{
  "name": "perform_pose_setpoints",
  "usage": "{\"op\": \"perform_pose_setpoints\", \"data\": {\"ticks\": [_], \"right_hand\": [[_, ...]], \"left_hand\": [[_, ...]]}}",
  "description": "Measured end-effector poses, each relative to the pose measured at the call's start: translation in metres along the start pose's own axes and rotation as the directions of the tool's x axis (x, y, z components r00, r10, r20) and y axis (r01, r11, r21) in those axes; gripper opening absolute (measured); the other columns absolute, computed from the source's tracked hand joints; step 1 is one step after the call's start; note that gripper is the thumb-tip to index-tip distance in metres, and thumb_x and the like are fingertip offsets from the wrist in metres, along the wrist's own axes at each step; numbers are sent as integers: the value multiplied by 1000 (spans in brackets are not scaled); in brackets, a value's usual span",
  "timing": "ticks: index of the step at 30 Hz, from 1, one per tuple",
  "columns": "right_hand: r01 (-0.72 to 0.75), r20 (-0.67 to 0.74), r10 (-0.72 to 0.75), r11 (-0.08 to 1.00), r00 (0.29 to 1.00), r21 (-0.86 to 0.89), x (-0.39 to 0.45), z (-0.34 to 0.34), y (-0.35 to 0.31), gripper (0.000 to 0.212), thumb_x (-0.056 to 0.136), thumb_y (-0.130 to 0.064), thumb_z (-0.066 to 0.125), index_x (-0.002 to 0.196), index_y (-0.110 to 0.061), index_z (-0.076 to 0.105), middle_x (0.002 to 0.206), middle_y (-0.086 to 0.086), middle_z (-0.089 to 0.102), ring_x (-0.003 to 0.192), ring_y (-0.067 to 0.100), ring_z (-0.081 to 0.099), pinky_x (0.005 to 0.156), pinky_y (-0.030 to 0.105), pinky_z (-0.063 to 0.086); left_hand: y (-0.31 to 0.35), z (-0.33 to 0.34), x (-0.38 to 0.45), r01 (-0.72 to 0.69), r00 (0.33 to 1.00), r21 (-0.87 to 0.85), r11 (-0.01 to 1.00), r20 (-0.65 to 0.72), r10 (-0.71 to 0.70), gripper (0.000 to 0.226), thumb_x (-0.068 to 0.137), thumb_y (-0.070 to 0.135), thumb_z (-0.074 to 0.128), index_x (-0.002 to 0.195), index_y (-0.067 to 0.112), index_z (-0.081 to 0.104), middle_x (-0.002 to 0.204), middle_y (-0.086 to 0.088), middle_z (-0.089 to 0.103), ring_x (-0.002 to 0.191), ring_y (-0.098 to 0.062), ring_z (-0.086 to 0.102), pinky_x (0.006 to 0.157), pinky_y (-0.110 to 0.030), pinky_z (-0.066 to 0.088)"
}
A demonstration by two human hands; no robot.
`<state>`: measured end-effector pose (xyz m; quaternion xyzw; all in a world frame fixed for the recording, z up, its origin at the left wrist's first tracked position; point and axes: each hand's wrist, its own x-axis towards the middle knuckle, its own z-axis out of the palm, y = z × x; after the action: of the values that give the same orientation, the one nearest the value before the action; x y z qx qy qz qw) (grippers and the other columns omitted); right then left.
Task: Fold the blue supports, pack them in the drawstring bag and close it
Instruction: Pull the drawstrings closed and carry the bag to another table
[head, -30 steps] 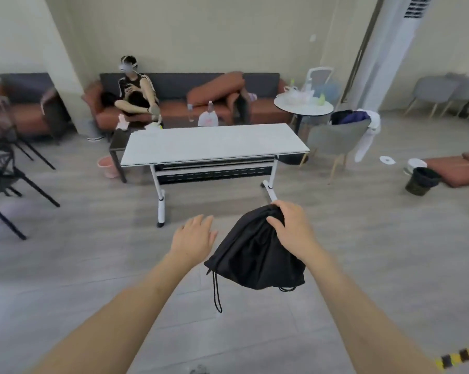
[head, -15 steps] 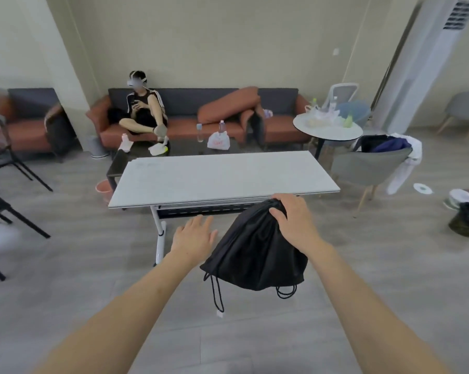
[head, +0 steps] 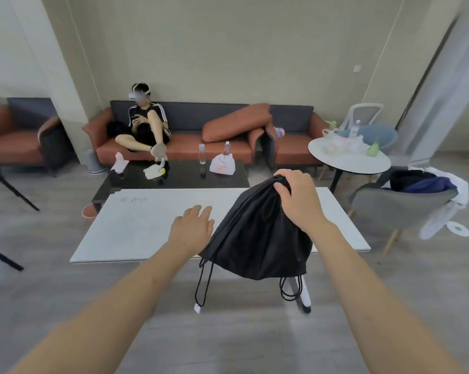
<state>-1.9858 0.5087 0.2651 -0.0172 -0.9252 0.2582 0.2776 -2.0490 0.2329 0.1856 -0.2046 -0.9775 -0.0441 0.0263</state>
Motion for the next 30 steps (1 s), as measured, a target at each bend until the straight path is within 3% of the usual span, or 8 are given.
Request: {"op": "perform_pose_setpoints", "data": {"ticks": [8,13,18,23,30], "right_hand": [[62,-42,-62,998,997,4,181,47,80,23,102,-22,55,123,-20,63,116,4,65,106,29,51,96,43,43],[67,20,-67,998,998,-20,251,102,126,21,102,-23,57,122,-22,63,115,3,65,105,28,51,93,43,44],[12,160,-8,1000,987,-23,283,178,181,21,101,-26,58,122,-24,63,121,0,65,113,26,50,97,38,42],[-73,393,87,996,915,-49,281,247,222,26,101,-32,60,127,-28,63,126,-6,64,118,21,51,100,34,42],[-149,486,163,986,859,-69,298,303,249,38,100,-39,61,137,-28,60,135,-6,62,127,20,48,108,35,41]], "left_hand": [[8,4,172,111,993,-19,994,-26,-111,50,110,40,29,157,23,34,157,-3,44,139,-27,47,105,-44,48],[6,24,254,138,990,-21,990,10,-138,50,110,41,30,157,23,33,160,-4,41,142,-26,46,109,-44,45],[-4,62,333,145,988,-10,989,64,-144,51,110,43,32,158,24,31,162,-4,39,144,-26,45,112,-42,44],[-11,101,384,118,976,15,993,184,-118,53,110,44,28,159,25,28,163,-4,37,144,-26,43,112,-42,41],[-24,130,445,52,964,46,998,257,-62,52,111,44,26,159,24,28,162,-4,38,143,-27,43,110,-42,43]]}}
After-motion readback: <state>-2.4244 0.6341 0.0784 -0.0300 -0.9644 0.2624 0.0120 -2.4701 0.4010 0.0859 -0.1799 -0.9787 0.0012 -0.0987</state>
